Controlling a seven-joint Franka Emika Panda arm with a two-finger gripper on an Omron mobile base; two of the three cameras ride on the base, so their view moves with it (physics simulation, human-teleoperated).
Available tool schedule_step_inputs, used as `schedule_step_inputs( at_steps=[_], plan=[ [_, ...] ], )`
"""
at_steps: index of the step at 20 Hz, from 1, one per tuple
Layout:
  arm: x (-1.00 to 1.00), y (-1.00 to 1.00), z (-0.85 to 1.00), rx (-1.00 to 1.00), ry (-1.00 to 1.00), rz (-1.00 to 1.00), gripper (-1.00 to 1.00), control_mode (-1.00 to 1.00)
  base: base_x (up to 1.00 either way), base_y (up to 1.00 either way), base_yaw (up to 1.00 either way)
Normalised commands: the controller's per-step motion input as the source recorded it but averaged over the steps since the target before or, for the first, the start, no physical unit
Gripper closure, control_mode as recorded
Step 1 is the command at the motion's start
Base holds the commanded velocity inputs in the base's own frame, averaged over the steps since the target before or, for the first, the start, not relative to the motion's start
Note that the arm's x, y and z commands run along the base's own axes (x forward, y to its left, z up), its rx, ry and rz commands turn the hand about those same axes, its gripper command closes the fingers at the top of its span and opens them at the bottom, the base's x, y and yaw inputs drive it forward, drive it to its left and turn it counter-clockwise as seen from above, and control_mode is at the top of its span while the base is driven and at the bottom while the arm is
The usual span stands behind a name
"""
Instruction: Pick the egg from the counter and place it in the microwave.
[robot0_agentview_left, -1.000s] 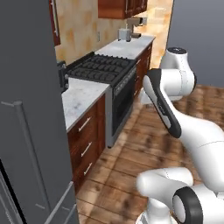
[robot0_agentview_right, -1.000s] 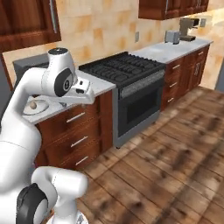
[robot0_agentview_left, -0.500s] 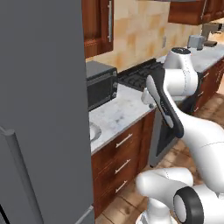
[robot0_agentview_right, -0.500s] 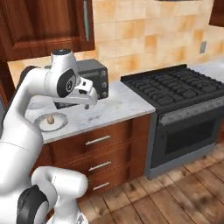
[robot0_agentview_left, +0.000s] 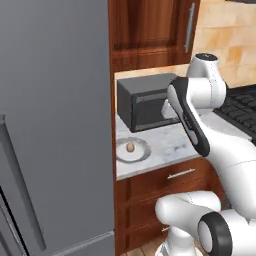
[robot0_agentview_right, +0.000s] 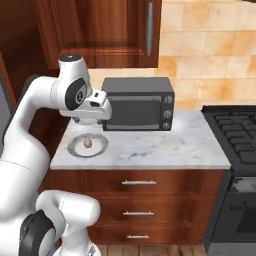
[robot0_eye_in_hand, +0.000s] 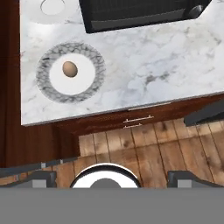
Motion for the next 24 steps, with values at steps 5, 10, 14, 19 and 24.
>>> schedule_step_inputs(
  at_steps=[5, 10, 14, 19, 24],
  plan=[
    [0.00, 0.00, 0.00, 0.00, 0.00, 0.00, -1.00, 1.00, 0.12, -0.63, 0.58],
    [0.00, 0.00, 0.00, 0.00, 0.00, 0.00, -1.00, 1.00, 0.43, -0.65, 0.38],
    [0.00, 0.00, 0.00, 0.00, 0.00, 0.00, -1.00, 1.00, 0.44, -0.18, 0.22],
    [0.00, 0.00, 0.00, 0.00, 0.00, 0.00, -1.00, 1.00, 0.31, -0.01, 0.18],
    [0.00, 0.00, 0.00, 0.00, 0.00, 0.00, -1.00, 1.00, 0.12, -0.16, 0.08]
  ],
)
